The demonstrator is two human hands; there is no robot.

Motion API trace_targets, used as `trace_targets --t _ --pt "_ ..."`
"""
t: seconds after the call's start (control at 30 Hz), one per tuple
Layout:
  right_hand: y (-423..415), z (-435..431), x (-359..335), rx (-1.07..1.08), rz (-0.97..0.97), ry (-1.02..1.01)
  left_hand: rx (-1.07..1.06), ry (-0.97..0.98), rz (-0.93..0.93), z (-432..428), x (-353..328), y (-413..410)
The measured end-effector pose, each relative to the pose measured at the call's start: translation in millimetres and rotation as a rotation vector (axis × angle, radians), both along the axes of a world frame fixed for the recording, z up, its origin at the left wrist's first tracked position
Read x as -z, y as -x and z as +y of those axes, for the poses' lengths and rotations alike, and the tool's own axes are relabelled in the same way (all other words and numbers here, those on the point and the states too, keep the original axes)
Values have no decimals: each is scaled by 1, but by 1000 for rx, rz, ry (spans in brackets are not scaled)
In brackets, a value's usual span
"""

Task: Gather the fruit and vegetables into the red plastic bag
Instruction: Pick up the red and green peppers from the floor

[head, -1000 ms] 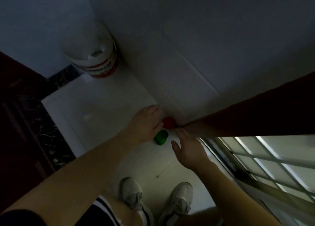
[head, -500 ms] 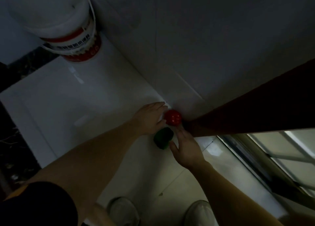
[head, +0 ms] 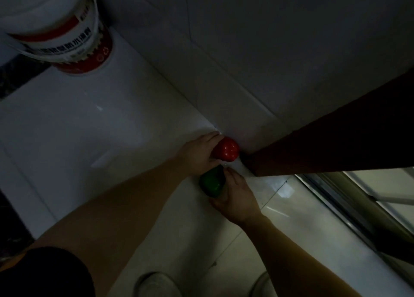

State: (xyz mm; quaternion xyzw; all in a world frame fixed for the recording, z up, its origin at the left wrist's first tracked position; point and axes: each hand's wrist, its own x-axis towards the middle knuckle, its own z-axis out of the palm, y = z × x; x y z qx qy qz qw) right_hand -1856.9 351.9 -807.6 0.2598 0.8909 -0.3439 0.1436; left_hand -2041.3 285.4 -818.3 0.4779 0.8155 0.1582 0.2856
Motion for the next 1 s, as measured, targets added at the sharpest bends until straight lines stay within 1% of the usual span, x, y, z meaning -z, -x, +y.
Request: trace_targets --t 0.13,0.23,0.4,0.57,0.77,1.0 --pt "3 1 5 42 11 -11 4 24 -43 6 4 0" --pt "6 0 7 67 17 14 -31 -5 -80 9 4 0" --pt "8 0 2 94 28 30 -61 -34 -98 12 2 -2" --pt "11 -2 -12 61 40 17 -74 -60 -79 9 -10 -2" --pt "9 -8 -56 36 40 29 -156 -158 -70 -1 -59 3" --pt "0 -17 -146 -1 49 46 -251 -252 -91 -25 -148 3"
